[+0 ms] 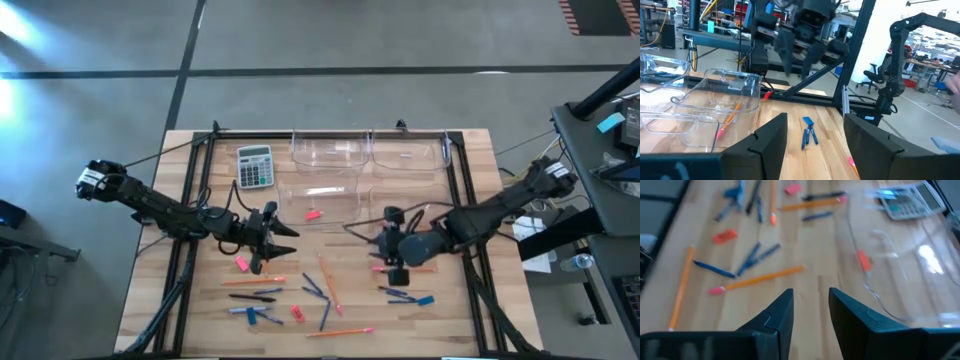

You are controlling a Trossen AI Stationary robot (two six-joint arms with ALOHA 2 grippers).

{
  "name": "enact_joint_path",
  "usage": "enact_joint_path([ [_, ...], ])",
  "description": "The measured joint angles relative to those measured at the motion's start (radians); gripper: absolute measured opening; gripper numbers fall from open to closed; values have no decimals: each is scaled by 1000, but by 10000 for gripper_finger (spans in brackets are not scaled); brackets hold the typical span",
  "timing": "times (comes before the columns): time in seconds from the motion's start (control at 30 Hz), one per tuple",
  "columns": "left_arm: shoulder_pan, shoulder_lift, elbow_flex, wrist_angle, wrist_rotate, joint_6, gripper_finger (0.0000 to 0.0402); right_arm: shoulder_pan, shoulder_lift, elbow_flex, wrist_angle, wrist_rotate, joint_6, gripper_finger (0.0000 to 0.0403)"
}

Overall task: Sort crayons/erasers/pens/pencils in bins
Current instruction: Put the black pen into the top left transparent bin

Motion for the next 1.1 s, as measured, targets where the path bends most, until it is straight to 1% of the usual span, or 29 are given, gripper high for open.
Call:
enact_joint_path([
  [0.23,0,0,0,0,0,0,182,47,0,-118,277,0,-42,114],
  [0.57,0,0,0,0,0,1,182,55,0,-295,612,0,-46,118],
  [0.8,0,0,0,-23,0,1,182,55,0,-372,766,0,-47,116],
  [1.0,0,0,0,-23,0,2,182,60,0,-380,795,0,-48,119],
  [1.1,0,0,0,-26,0,2,182,79,27,-379,863,0,-77,117],
])
